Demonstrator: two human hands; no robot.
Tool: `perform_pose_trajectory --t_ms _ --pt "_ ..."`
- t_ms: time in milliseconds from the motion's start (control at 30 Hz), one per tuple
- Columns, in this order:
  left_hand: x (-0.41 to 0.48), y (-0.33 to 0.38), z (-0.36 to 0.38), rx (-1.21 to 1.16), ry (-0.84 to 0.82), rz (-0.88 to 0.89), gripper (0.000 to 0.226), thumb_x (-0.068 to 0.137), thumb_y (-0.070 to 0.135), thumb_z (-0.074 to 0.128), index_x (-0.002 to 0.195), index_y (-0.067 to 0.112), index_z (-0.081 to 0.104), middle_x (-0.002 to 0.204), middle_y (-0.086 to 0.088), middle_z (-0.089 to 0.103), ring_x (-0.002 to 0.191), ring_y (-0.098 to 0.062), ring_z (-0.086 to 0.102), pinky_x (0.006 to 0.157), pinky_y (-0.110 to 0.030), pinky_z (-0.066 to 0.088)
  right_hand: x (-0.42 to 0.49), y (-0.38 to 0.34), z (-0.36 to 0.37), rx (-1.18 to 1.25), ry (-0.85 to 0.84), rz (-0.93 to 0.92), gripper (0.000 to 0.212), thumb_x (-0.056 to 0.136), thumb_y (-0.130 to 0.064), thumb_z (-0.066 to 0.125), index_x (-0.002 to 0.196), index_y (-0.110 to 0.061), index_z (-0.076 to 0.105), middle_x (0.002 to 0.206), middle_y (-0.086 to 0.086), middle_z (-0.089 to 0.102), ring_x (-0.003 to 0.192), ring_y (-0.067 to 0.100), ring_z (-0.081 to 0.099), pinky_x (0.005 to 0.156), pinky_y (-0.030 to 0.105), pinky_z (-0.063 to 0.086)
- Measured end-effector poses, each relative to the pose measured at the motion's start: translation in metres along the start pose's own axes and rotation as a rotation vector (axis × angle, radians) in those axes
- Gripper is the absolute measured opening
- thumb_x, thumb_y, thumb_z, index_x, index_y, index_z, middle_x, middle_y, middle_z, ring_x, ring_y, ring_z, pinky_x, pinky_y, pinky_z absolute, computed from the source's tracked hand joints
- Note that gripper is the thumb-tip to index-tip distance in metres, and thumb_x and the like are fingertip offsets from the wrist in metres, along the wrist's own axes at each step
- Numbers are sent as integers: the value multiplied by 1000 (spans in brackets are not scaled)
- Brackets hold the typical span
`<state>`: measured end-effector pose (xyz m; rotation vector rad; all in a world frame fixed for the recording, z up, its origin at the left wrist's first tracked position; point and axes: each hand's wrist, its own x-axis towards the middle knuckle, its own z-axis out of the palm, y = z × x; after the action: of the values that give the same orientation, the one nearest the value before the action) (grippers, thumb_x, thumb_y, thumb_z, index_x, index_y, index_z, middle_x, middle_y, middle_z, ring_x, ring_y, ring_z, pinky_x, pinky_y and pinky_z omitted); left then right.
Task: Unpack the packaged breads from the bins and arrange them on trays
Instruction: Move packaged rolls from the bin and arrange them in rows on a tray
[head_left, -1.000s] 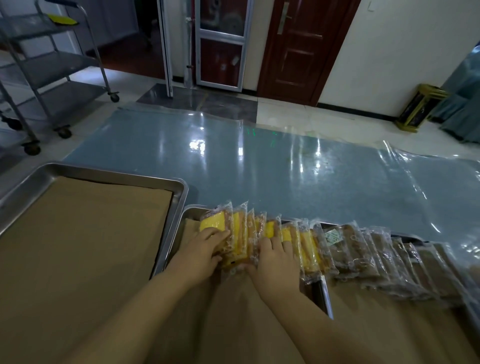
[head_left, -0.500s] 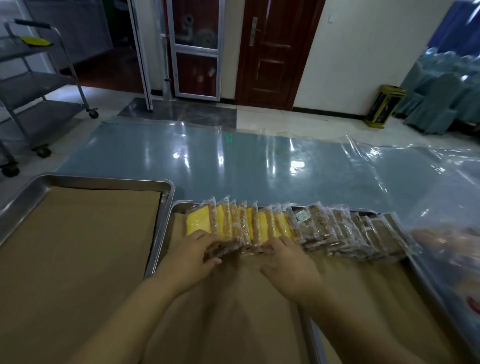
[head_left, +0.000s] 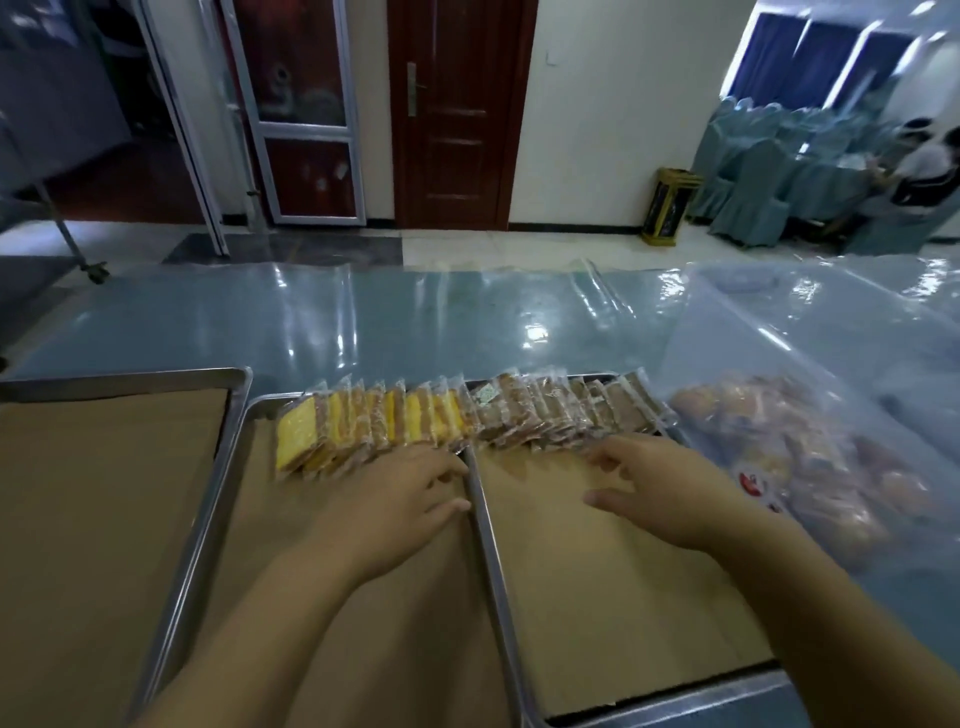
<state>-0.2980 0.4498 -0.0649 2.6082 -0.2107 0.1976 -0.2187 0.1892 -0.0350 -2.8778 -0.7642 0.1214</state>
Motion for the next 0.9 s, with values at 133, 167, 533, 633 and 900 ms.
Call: perform_pose_trajectory --t_ms 133,167,533,633,900 --pt "5 70 12 -101 12 28 25 83 47 61 107 43 57 97 28 55 88 7 54 70 -12 44 -47 43 -42 -48 48 -75 27 82 -48 62 105 -36 53 109 -12 59 99 11 56 76 26 42" --pt "7 90 17 -160 27 25 22 82 45 63 103 44 57 93 27 57 88 10 55 69 -11 45 -60 54 -52 -58 65 -92 24 82 -48 61 101 -37 52 108 -12 59 98 11 55 77 27 43" --pt "39 283 62 -184 53 194 30 79 54 54 103 38 63 93 26 61 87 11 55 74 -16 49 -166 177 -134 13 256 -149 23 82 -47 61 100 -33 59 94 -15 62 83 6 58 73 23 45" --pt "55 304 63 -157 71 232 30 80 50 58 102 33 66 92 21 64 84 8 57 75 -19 51 -173 214 -144 32 274 -106 21 80 -46 63 96 -32 62 90 -15 64 81 6 60 70 26 48" --pt "137 329 82 -150 85 290 24 79 47 61 96 32 68 89 20 66 82 6 59 71 -23 52 -139 304 -155 -19 194 -37 21 80 -47 59 94 -32 63 89 -16 64 81 4 59 72 32 51"
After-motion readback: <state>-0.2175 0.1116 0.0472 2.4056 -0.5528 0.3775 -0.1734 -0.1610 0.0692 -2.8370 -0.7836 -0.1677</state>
